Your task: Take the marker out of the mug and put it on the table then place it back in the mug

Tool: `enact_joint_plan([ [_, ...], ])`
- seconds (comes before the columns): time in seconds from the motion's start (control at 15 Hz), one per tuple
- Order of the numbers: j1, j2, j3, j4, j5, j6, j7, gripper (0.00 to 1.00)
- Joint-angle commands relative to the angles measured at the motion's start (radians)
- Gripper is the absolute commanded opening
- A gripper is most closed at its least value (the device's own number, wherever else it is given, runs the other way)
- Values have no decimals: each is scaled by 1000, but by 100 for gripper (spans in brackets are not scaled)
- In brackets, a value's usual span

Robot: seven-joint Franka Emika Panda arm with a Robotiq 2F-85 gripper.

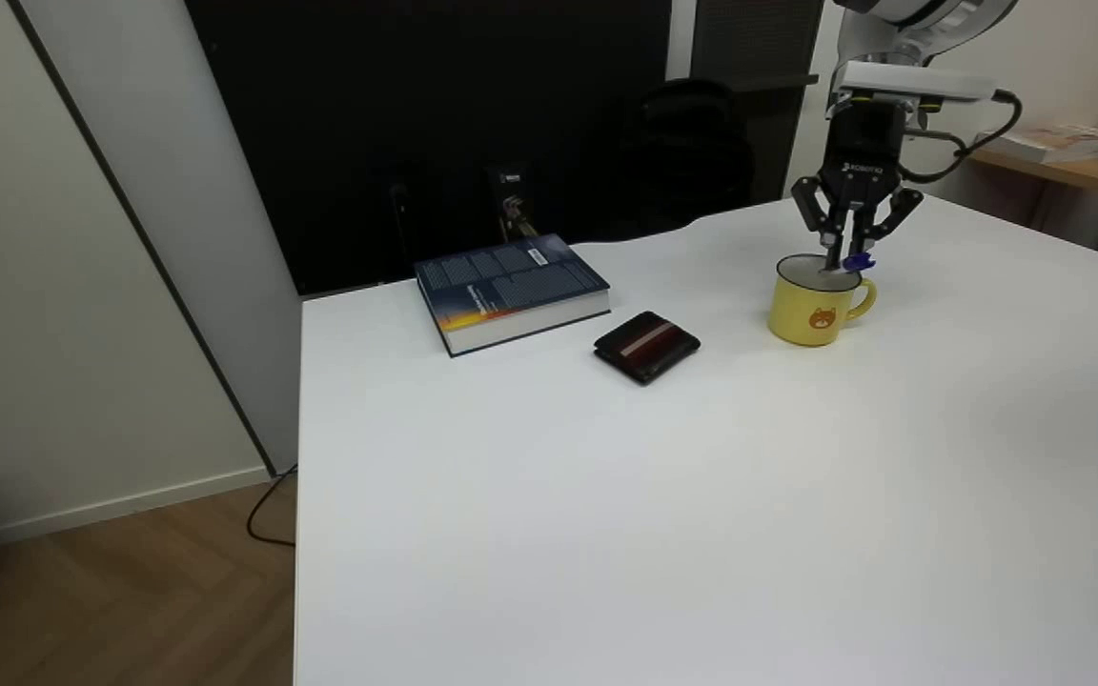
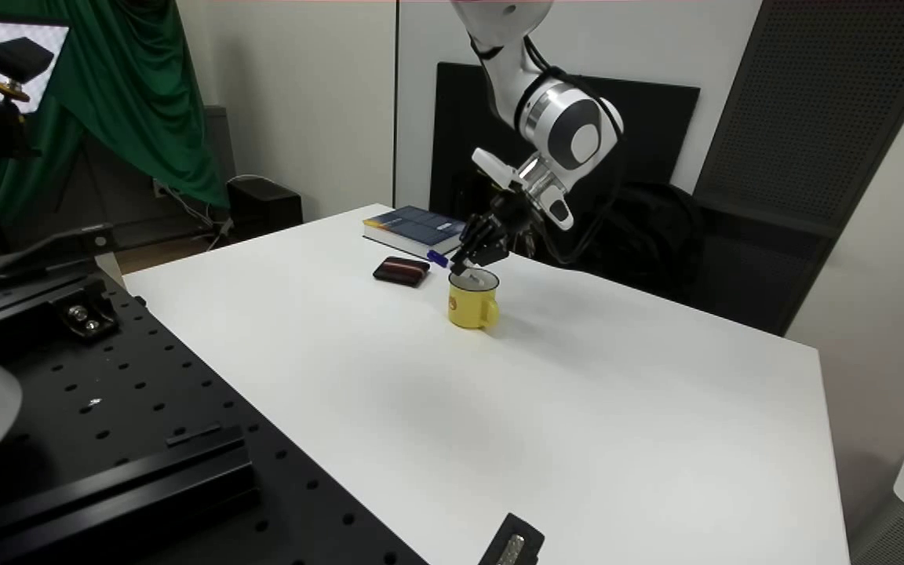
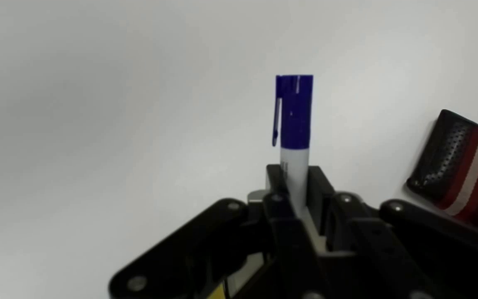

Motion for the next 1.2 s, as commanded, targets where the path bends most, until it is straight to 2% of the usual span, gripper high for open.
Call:
enact_joint_plan([
  [0.0, -12, 0, 11, 0, 11, 12, 33, 5],
  [0.4, -16, 0, 5, -1, 6, 40, 42, 5],
  [0.47, -16, 0, 5, -2, 6, 43, 43, 43],
  [0.53, -16, 0, 5, -3, 6, 44, 45, 12],
  [0.6, -15, 0, 5, -4, 6, 46, 49, 46],
  [0.73, -14, 0, 5, -4, 5, 47, 51, 54],
  [1.13, -10, 0, 3, -2, 1, 45, 50, 94],
])
